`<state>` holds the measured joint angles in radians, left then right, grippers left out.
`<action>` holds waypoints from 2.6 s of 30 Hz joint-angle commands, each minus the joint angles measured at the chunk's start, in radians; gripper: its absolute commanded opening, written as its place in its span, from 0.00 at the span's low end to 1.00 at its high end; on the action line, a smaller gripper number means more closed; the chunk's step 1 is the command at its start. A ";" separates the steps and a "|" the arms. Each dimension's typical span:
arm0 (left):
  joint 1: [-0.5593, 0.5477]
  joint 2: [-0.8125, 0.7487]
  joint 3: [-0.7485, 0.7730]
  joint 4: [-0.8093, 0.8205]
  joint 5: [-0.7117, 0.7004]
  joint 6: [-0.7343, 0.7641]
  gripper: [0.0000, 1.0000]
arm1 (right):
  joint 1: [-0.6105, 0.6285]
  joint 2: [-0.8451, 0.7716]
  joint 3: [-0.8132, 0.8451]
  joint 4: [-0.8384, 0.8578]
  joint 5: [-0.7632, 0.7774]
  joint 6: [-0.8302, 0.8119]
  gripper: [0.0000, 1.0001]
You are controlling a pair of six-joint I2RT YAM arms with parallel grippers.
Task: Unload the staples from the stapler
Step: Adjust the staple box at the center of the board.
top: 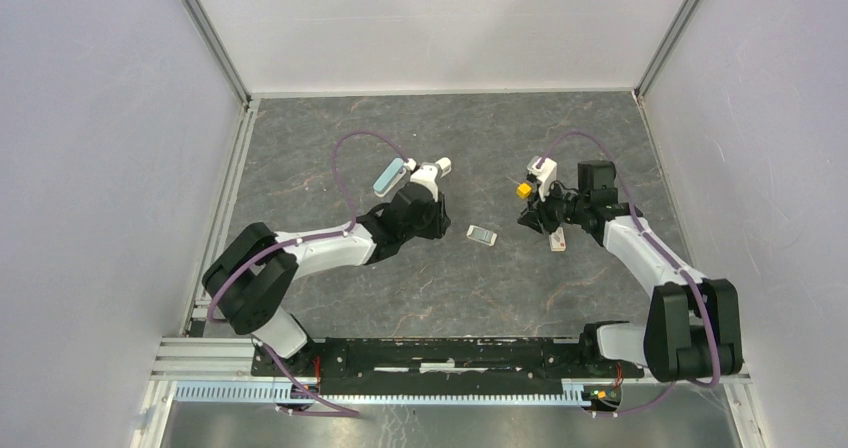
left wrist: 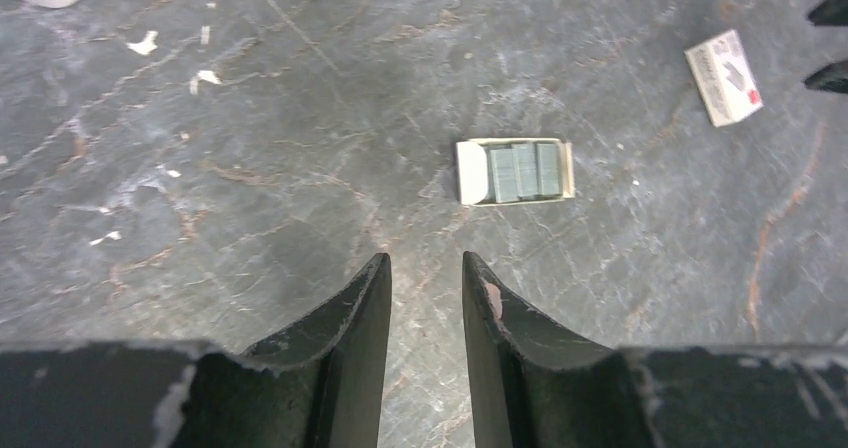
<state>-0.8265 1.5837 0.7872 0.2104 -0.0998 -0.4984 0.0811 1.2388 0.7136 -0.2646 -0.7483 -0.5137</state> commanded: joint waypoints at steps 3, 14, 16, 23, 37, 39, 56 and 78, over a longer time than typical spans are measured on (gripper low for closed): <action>0.011 0.012 -0.018 0.195 0.017 0.002 0.44 | -0.004 0.045 0.000 -0.007 -0.047 -0.013 0.29; 0.032 0.211 0.127 0.101 0.051 -0.031 0.29 | 0.079 0.215 -0.002 0.045 0.100 0.157 0.05; 0.033 0.241 0.148 0.099 0.063 -0.036 0.29 | 0.099 0.238 -0.002 0.059 0.123 0.184 0.05; 0.032 0.290 0.172 0.093 0.095 -0.047 0.29 | 0.122 0.293 -0.009 0.092 0.144 0.239 0.05; 0.023 0.311 0.173 0.096 0.159 -0.071 0.28 | 0.152 0.364 -0.026 0.232 0.119 0.401 0.06; 0.020 0.313 0.176 0.096 0.164 -0.073 0.28 | 0.158 0.371 -0.026 0.238 0.122 0.405 0.06; -0.002 0.303 0.176 0.096 0.163 -0.085 0.27 | 0.191 0.352 -0.017 0.246 0.158 0.383 0.06; -0.006 0.032 0.064 0.077 0.031 -0.038 0.34 | 0.157 0.173 0.038 0.077 0.255 0.111 0.14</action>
<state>-0.8284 1.7359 0.8967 0.2630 -0.0078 -0.5491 0.2619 1.5093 0.7010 -0.1184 -0.5114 -0.2558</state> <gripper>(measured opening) 0.330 0.125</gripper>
